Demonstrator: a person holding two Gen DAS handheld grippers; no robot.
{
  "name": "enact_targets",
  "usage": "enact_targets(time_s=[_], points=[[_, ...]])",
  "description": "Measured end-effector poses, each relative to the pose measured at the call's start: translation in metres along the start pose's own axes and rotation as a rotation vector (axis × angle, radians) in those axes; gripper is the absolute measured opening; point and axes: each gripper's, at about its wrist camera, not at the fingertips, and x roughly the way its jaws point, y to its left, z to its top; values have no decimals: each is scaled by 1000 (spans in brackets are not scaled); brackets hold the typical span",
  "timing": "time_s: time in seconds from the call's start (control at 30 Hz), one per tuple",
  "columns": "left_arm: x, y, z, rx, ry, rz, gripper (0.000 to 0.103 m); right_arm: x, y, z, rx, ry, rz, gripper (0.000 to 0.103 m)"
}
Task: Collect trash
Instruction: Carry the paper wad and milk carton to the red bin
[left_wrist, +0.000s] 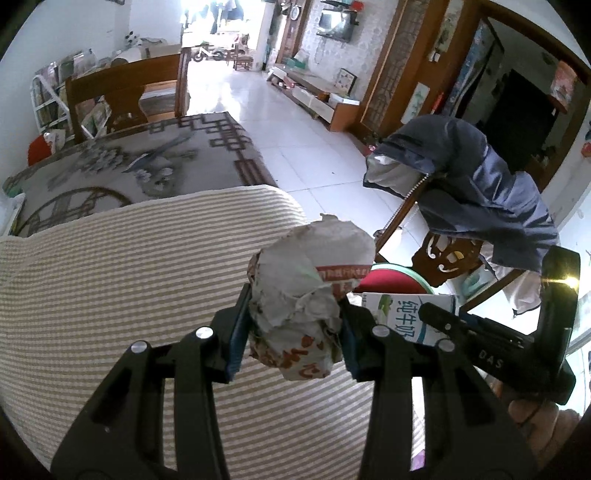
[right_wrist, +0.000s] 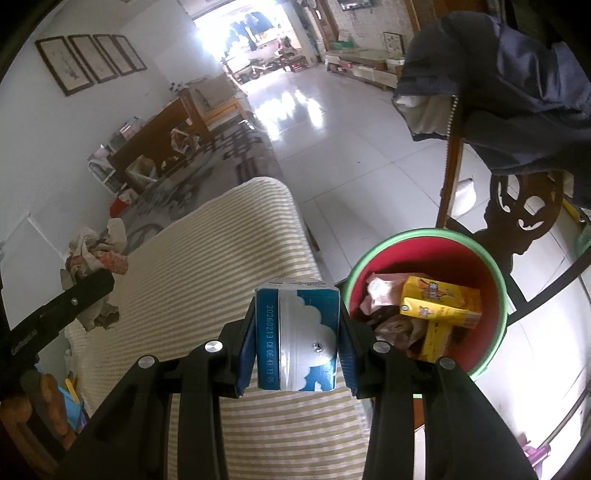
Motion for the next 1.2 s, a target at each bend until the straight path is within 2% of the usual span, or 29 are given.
enact_targets(time_s=[0.63,1.2], points=[[44,-69,10,96,62,-61,41,-16,-68,10,107,-27,-59,37],[97,-127,3,168,185,-178,41,-36,-123,-2,212,-40,-148,37]])
